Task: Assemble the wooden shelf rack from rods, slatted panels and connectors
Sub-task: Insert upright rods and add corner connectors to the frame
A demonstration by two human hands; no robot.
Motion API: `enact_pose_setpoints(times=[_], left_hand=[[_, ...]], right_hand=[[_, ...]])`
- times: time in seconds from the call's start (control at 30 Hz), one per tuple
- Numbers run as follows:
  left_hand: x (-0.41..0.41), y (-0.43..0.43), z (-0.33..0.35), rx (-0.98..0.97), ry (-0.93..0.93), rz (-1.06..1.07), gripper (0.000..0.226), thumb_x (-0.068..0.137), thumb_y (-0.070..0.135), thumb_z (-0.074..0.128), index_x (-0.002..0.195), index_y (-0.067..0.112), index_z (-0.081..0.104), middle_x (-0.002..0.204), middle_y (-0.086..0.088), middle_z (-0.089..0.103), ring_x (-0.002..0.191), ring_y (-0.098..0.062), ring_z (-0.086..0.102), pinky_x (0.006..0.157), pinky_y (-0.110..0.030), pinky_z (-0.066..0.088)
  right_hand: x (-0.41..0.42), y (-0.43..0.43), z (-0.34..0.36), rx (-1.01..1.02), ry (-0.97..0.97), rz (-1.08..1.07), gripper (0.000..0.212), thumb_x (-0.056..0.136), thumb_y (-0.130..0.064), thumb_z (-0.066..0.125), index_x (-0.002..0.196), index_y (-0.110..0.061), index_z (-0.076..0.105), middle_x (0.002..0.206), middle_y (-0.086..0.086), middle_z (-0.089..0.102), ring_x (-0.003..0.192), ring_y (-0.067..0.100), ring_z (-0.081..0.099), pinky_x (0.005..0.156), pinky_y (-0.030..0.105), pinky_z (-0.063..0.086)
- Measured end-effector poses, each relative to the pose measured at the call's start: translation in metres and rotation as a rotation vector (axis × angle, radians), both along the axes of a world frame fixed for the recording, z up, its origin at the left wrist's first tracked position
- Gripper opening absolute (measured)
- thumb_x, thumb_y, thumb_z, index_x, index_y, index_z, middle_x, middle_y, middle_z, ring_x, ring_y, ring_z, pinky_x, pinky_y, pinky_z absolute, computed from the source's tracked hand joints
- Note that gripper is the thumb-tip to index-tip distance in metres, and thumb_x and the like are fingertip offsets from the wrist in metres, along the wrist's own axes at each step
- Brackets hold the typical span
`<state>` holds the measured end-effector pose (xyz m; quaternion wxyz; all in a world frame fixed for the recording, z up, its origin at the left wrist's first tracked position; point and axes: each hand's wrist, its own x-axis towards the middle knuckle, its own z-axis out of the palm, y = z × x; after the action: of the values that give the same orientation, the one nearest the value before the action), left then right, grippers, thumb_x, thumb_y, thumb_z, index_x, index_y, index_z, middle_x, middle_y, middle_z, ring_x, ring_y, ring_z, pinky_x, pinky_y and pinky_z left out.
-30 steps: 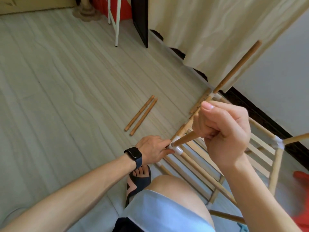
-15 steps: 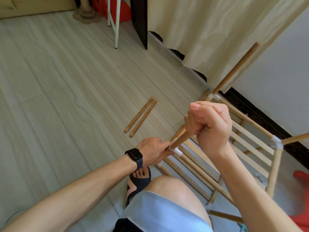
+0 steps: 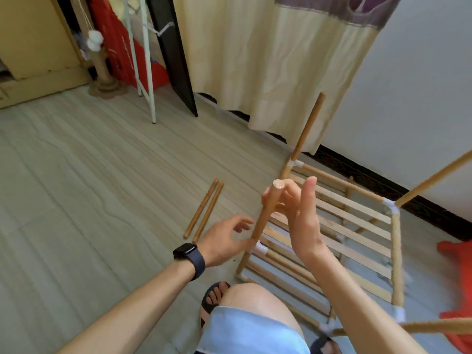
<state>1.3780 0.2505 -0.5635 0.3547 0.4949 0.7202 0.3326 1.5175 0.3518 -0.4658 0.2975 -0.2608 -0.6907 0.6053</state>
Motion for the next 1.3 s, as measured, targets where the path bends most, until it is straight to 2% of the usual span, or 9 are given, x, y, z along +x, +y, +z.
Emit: enact_pose_setpoints(times=[0.07,0.13,0.2,0.3,0.4,0.73,0.97,1.17,1.3], left_hand=[[-0.001,0.005,0.04,0.171,-0.25,0.087,0.04,0.089,0.051,0.055,0.12,0.028,0.064,0.117,0.009,0.069,0.113,-0.01,0.062,0.097,-0.035,0.049],[0.003,0.011,0.086,0.307,-0.458,0.098,0.038,0.094,0.044,0.043,0.11,0.022,0.07,0.111,-0.001,0.073,0.109,-0.018,0.066,0.096,-0.04,0.049],[0.014,0.019,0.12,0.409,-0.541,0.028,0.05,0.099,0.045,0.032,0.097,0.014,0.072,0.095,-0.011,0.073,0.095,-0.026,0.068,0.091,-0.044,0.049],[0.039,0.033,0.134,0.499,-0.564,0.028,0.057,0.101,0.049,0.035,0.064,0.009,0.053,0.057,-0.005,0.046,0.057,-0.019,0.046,0.062,-0.036,0.04],[0.054,0.039,0.122,0.58,-0.619,0.181,0.052,0.097,0.038,0.044,0.048,0.022,0.037,0.046,0.009,0.028,0.043,-0.01,0.025,0.048,-0.02,0.025],[0.045,0.047,0.114,0.553,-0.696,0.024,0.043,0.087,0.032,0.046,0.045,0.031,0.038,0.043,0.01,0.024,0.04,-0.01,0.018,0.046,-0.02,0.02],[0.064,0.039,0.098,0.547,-0.506,0.291,0.068,0.075,0.087,0.051,0.043,0.03,0.034,0.042,0.008,0.025,0.04,-0.012,0.02,0.047,-0.024,0.02],[0.068,0.048,0.095,0.567,-0.325,0.331,0.061,0.093,0.029,0.061,0.038,0.022,0.035,0.037,0.004,0.028,0.037,-0.016,0.026,0.049,-0.026,0.024],[0.06,0.045,0.088,0.585,-0.41,0.205,0.055,0.089,0.026,0.058,0.038,0.03,0.038,0.038,0.011,0.028,0.035,-0.014,0.023,0.049,-0.023,0.023]], right_hand=[[0.012,0.014,-0.015,0.022,-0.172,-0.159,0.079,0.085,-0.085,0.022,0.102,-0.021,0.064,0.109,0.002,0.068,0.106,0.019,0.062,0.101,0.047,0.047],[0.023,0.03,-0.037,0.214,-0.581,-0.236,0.074,0.088,-0.079,0.02,0.125,-0.027,0.057,0.137,0.002,0.056,0.128,0.019,0.048,0.112,0.049,0.037],[0.034,0.045,-0.063,0.404,-0.938,-0.222,0.076,0.093,-0.075,0.019,0.15,-0.029,0.037,0.164,0.005,0.024,0.151,0.024,0.016,0.122,0.053,0.015],[0.051,0.055,-0.102,0.554,-1.149,-0.139,0.076,0.095,-0.074,0.011,0.16,-0.034,0.005,0.168,0.002,-0.013,0.153,0.022,-0.018,0.122,0.057,-0.007],[0.06,0.05,-0.123,0.62,-1.169,-0.116,0.075,0.094,-0.073,0.004,0.158,-0.037,-0.011,0.164,0.002,-0.024,0.149,0.022,-0.028,0.121,0.056,-0.013],[0.061,0.052,-0.136,0.626,-1.159,-0.123,0.077,0.093,-0.075,0.001,0.158,-0.036,-0.012,0.161,0.002,-0.03,0.147,0.023,-0.033,0.116,0.052,-0.024],[0.063,0.049,-0.125,0.602,-1.157,-0.084,0.078,0.094,-0.074,0.005,0.158,-0.034,-0.013,0.16,0.003,-0.032,0.146,0.025,-0.034,0.118,0.056,-0.02],[0.063,0.057,-0.126,0.606,-1.157,-0.07,0.08,0.093,-0.075,0.006,0.159,-0.034,-0.01,0.162,0.004,-0.029,0.147,0.025,-0.032,0.119,0.058,-0.017],[0.063,0.053,-0.128,0.634,-1.154,-0.075,0.081,0.092,-0.076,0.006,0.158,-0.033,-0.013,0.161,0.005,-0.03,0.147,0.026,-0.034,0.118,0.057,-0.019]])
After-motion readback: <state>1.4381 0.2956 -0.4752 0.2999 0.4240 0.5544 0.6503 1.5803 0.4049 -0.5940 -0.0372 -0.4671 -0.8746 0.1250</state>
